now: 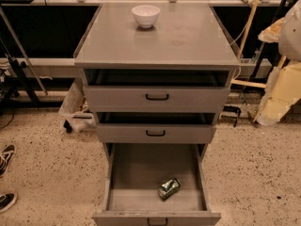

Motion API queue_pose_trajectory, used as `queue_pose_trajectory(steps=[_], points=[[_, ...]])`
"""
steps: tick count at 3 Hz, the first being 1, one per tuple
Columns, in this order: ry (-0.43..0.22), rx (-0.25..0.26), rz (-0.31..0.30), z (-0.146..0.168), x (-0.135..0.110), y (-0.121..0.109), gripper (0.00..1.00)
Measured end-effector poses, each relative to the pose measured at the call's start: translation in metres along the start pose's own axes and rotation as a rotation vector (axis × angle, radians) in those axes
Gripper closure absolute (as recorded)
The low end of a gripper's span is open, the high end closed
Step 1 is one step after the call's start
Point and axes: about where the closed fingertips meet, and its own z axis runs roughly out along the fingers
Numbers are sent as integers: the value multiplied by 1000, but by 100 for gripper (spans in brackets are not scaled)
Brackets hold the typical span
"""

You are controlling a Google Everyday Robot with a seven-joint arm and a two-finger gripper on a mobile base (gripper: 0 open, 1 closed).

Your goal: Pick green can from bottom drawer and place on counter

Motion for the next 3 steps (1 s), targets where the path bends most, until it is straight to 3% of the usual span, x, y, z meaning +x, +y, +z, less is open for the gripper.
queue_pose_trajectory(steps=[1,2,3], points=[[0,0,0,0,0,0,0],[-37,-124,29,48,-1,13,0],[-120,-268,89,122,-15,49,0]])
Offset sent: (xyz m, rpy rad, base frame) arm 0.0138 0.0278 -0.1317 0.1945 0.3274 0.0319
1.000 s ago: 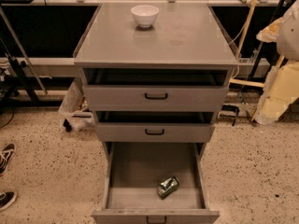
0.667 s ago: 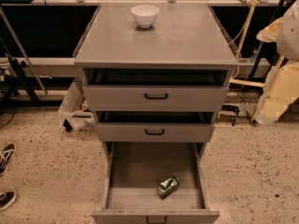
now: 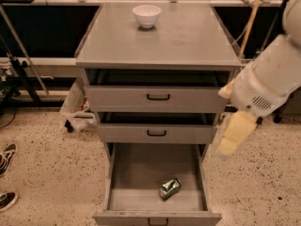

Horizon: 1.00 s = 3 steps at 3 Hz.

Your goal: Pick green can from bottom drawer and place on counter

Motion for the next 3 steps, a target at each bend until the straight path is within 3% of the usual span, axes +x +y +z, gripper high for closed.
queue_pose_trajectory(steps=[1,2,3], points=[[-54,-105,48,100,2,19,0],[-68,-192,120,200,19,37,0],[-102,-212,186,266,27,29,0]])
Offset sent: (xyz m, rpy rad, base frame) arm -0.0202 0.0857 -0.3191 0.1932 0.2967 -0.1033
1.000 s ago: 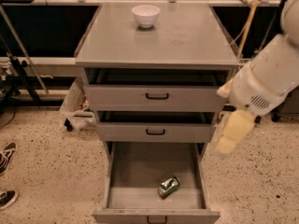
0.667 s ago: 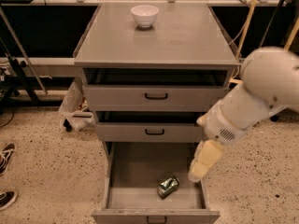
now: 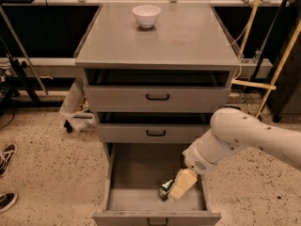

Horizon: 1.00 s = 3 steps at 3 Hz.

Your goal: Pick green can from bottom drawer and place on counter

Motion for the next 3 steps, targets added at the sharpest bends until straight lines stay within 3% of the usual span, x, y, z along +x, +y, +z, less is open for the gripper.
queue_pose_trajectory(steps=[1,3], points=[[-47,56,18,18,-6,-40,0],[-76,37,28,27,-6,-45,0]])
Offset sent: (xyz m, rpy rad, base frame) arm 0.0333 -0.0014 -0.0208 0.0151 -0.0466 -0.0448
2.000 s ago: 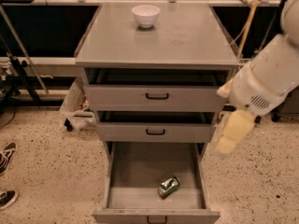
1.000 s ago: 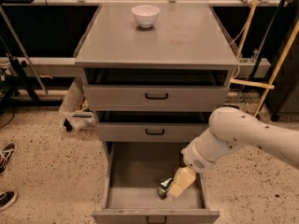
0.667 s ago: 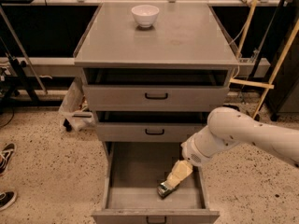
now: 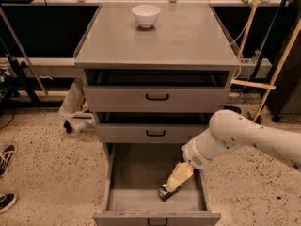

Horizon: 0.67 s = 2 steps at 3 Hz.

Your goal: Pick green can from bottom drawer and place on counter

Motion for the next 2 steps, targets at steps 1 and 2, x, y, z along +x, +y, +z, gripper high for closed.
queue_pose_trajectory(steps=[1,2], points=[[-27,-1,29,43,23,-14,0],[-85,98,56,81,27,-66,0]])
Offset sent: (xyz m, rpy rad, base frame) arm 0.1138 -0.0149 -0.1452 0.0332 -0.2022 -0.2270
